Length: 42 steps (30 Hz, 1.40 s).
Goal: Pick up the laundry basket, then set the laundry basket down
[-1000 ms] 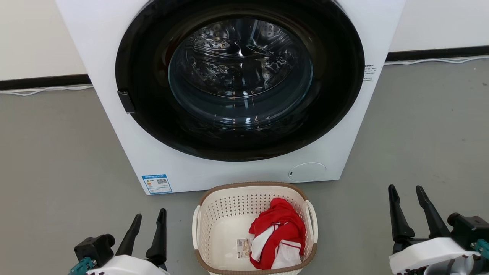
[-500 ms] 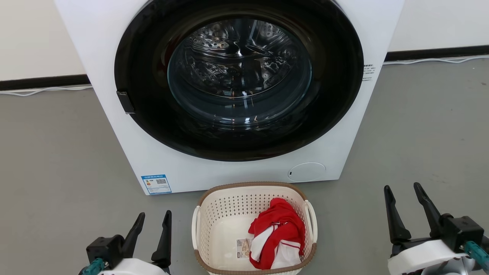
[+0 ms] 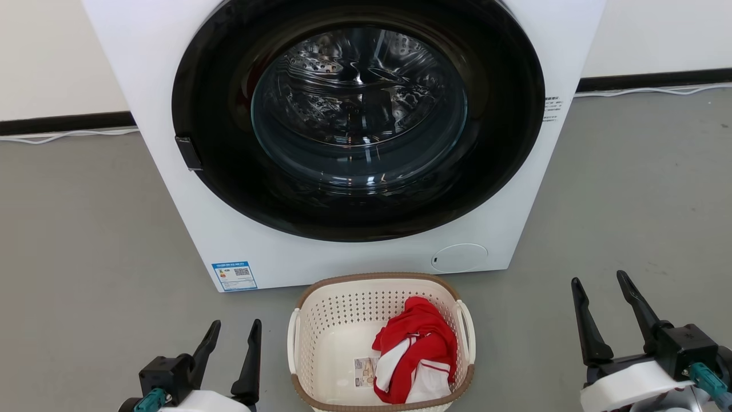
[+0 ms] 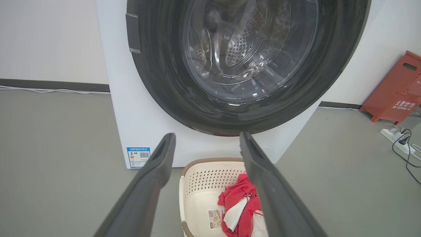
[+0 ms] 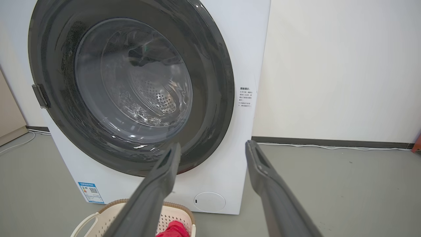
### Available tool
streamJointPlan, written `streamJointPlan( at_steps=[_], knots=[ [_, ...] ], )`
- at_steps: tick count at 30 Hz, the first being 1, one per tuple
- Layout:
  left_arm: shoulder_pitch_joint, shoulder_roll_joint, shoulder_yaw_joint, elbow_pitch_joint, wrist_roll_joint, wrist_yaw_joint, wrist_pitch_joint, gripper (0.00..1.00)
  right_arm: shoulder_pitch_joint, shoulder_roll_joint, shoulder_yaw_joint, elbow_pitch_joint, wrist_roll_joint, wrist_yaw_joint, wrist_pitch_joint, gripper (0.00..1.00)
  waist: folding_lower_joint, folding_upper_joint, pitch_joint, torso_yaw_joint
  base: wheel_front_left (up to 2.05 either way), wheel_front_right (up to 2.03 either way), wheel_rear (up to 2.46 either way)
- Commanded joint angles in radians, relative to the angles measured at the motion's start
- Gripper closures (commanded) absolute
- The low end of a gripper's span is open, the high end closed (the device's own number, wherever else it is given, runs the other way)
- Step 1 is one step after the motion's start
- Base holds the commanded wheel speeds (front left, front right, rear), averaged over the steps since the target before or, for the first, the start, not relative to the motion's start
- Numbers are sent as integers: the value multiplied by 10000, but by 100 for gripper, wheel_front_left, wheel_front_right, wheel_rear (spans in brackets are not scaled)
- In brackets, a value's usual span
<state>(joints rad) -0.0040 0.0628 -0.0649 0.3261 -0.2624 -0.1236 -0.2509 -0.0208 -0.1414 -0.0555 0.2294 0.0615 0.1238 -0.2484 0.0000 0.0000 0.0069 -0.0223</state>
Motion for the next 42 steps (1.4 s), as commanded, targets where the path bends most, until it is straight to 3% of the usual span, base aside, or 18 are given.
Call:
streamJointPlan(
  at_steps=[1,23,31,42],
  knots=[
    [-183,65,293,-208,35,-71,-109,0,-101,-166,249,-305,-79,69,-134,0,0,0,-5,6,0,0,0],
    [-333,57,226,-147,28,-71,-109,0,-238,-88,233,-234,25,69,-134,0,0,0,228,97,0,0,0],
    [-1182,54,24,228,35,-71,-109,0,-1021,0,193,526,28,69,-134,0,0,0,1279,195,0,0,0],
    [-3657,-10,-208,2664,267,-40,-109,0,-3340,77,398,2404,105,69,-134,0,0,0,3376,198,0,0,0]
  ],
)
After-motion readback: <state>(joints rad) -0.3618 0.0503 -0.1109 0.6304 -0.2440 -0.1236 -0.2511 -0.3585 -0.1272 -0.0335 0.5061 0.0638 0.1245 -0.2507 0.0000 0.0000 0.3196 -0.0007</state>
